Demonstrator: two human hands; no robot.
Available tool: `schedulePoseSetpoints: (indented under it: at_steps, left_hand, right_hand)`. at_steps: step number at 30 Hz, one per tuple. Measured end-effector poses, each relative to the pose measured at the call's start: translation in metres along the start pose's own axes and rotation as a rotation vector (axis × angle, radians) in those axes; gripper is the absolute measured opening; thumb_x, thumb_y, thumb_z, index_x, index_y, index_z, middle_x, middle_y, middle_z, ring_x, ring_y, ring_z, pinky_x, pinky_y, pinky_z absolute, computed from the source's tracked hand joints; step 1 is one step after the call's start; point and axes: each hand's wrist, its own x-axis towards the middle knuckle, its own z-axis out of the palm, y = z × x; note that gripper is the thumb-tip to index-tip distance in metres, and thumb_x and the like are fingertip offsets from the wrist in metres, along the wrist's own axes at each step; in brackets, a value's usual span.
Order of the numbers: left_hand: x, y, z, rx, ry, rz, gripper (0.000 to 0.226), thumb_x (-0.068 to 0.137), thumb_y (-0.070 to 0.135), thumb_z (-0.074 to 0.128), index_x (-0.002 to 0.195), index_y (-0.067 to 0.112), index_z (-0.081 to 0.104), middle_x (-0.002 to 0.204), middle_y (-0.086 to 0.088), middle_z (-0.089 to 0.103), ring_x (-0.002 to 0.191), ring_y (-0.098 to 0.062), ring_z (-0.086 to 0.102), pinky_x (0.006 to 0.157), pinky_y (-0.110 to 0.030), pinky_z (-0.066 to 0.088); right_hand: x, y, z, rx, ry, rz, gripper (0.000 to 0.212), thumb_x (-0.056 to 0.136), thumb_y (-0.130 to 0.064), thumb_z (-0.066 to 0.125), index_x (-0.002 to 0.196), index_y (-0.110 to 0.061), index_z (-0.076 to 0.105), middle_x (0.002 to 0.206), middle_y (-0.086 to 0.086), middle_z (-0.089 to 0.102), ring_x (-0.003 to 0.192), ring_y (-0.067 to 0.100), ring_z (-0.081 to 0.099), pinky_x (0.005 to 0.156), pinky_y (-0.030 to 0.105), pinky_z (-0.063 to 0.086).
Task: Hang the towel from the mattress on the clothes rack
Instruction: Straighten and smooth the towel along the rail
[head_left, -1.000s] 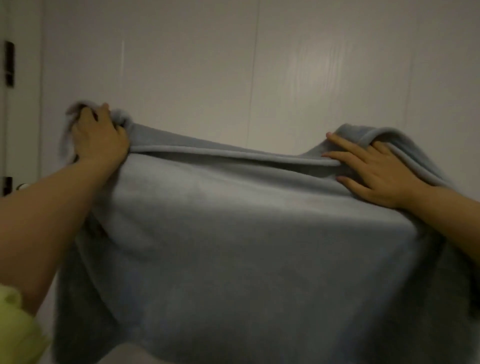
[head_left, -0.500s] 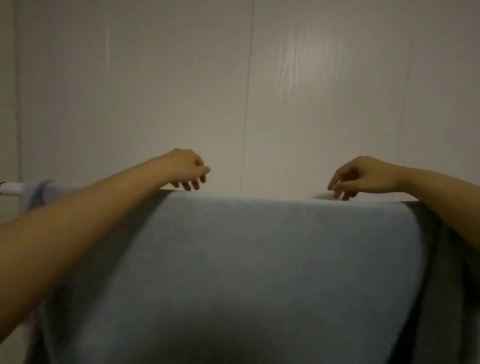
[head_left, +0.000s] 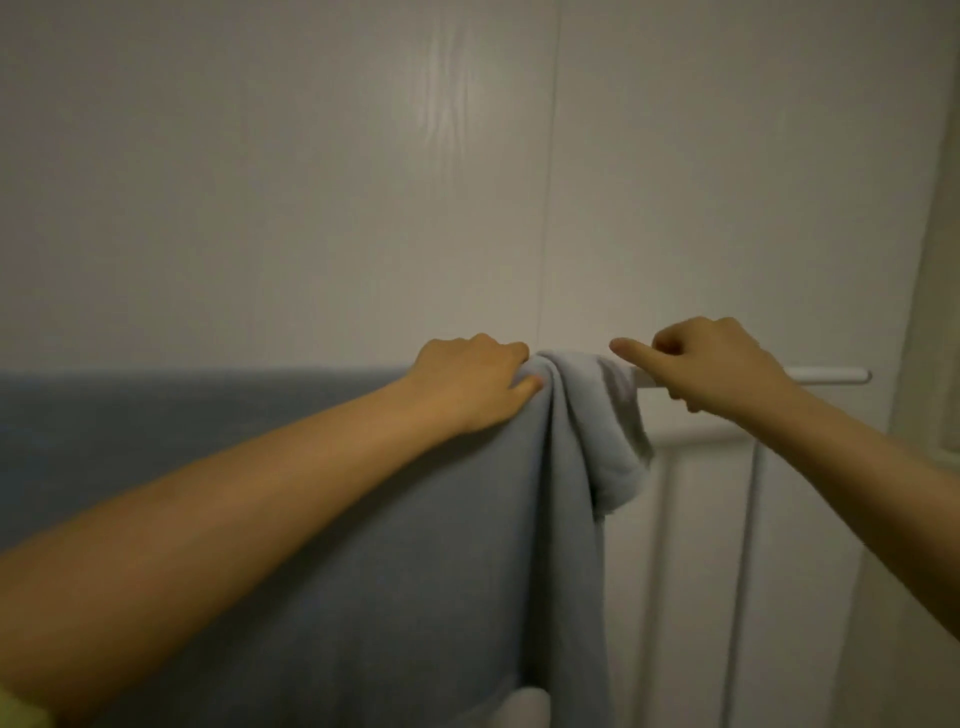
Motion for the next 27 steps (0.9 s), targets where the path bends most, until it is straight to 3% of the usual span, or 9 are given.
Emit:
schedulePoseSetpoints:
  at_steps: [3,6,10,13,15,18,24,26,27]
  left_hand:
    - [0.016,0.009,0.006,0.032,-0.007,-0.004,0.054,0.090,0.065,0.024,0.112,0.026,0.056,0.120,-0.014,0.062,0.104,-0.034,0.060,0.072,-0.036,0.034]
    - [0.026,0.011,0.008,0.005,-0.070,-0.017,0.063,0.086,0.072,0.019,0.111,0.031,0.060,0.118,-0.010,0.064,0.100,-0.031,0.061,0.072,-0.036,0.038]
    - [0.030,0.007,0.009,-0.022,-0.105,-0.029,0.068,0.083,0.075,0.016,0.114,0.035,0.061,0.117,-0.007,0.066,0.093,-0.027,0.059,0.072,-0.034,0.039]
    - [0.028,0.005,0.008,-0.020,-0.120,-0.022,0.068,0.083,0.076,0.016,0.116,0.036,0.059,0.120,-0.006,0.065,0.095,-0.026,0.059,0.074,-0.034,0.040]
    - [0.028,0.003,0.006,-0.016,-0.135,-0.020,0.068,0.083,0.076,0.016,0.116,0.035,0.058,0.120,-0.006,0.064,0.100,-0.026,0.059,0.075,-0.034,0.039]
    - [0.028,0.002,0.003,-0.034,-0.187,-0.024,0.066,0.083,0.076,0.016,0.110,0.034,0.058,0.118,-0.005,0.064,0.095,-0.025,0.056,0.078,-0.035,0.042]
    - [0.035,-0.009,0.001,-0.215,-0.327,-0.038,0.065,0.086,0.074,0.019,0.127,0.039,0.055,0.138,0.003,0.057,0.120,-0.020,0.053,0.105,-0.037,0.039]
    - [0.040,-0.013,0.002,-0.261,-0.354,-0.059,0.067,0.085,0.075,0.021,0.132,0.039,0.052,0.144,0.006,0.051,0.128,-0.019,0.049,0.109,-0.035,0.033]
    - [0.041,-0.014,0.003,-0.280,-0.378,-0.062,0.067,0.085,0.074,0.022,0.134,0.038,0.052,0.146,0.007,0.049,0.131,-0.017,0.047,0.110,-0.033,0.031]
  right_hand:
    - [-0.036,0.030,0.015,0.259,-0.294,0.210,0.092,0.051,-0.098,0.046,0.072,-0.014,0.076,0.063,0.001,0.077,0.055,0.011,0.074,0.061,0.031,0.057]
    - [-0.059,0.041,0.046,0.616,-0.500,0.237,0.068,0.059,-0.077,0.071,0.099,-0.022,0.074,0.093,-0.002,0.079,0.079,0.010,0.077,0.069,0.032,0.063]
    - [-0.074,0.038,0.088,1.009,-0.121,0.235,0.024,0.074,-0.040,0.081,0.090,-0.023,0.075,0.086,-0.003,0.079,0.086,0.015,0.074,0.064,0.018,0.059]
    - [-0.068,0.041,0.087,1.125,0.203,0.247,0.006,0.093,-0.033,0.062,0.097,-0.037,0.064,0.095,-0.011,0.071,0.090,0.007,0.068,0.071,0.020,0.057]
    - [-0.046,0.045,0.070,1.059,0.385,0.225,0.007,0.099,-0.033,0.049,0.096,-0.034,0.055,0.090,-0.015,0.064,0.082,-0.001,0.061,0.073,0.023,0.051]
    - [0.012,0.050,0.037,0.766,0.490,0.115,0.014,0.098,-0.028,0.047,0.088,-0.018,0.049,0.074,-0.004,0.055,0.068,0.013,0.051,0.069,0.026,0.038]
    - [0.133,0.057,-0.003,0.559,0.574,0.094,0.019,0.096,-0.016,0.048,0.097,-0.004,0.062,0.099,0.015,0.066,0.084,0.026,0.056,0.062,0.014,0.030]
    - [0.158,0.064,0.006,0.436,0.462,0.114,0.019,0.095,-0.017,0.050,0.098,-0.003,0.062,0.108,0.023,0.067,0.095,0.034,0.062,0.065,0.020,0.035]
    - [0.165,0.068,0.016,0.256,0.264,0.139,0.024,0.094,-0.021,0.053,0.104,-0.002,0.064,0.114,0.024,0.066,0.102,0.037,0.062,0.074,0.028,0.043]
